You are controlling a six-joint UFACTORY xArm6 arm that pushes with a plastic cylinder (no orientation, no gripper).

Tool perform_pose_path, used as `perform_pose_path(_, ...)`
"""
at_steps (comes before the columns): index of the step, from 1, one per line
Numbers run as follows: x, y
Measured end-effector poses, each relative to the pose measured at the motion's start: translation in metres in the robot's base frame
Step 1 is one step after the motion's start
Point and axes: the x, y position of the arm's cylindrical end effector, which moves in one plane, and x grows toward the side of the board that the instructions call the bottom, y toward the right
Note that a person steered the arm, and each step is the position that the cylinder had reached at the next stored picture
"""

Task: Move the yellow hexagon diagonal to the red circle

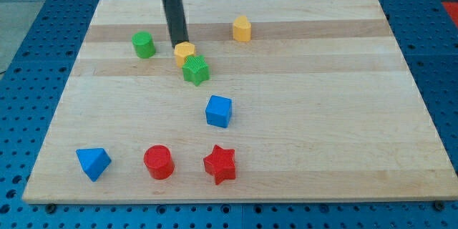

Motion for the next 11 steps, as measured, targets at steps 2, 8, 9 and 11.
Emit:
perform_pose_path(2, 0.026, 0.086)
perform_pose_path(8, 0.048, -0.050)
perform_pose_path(9, 0.040, -0.068)
perform_pose_path(11, 0.071, -0.130)
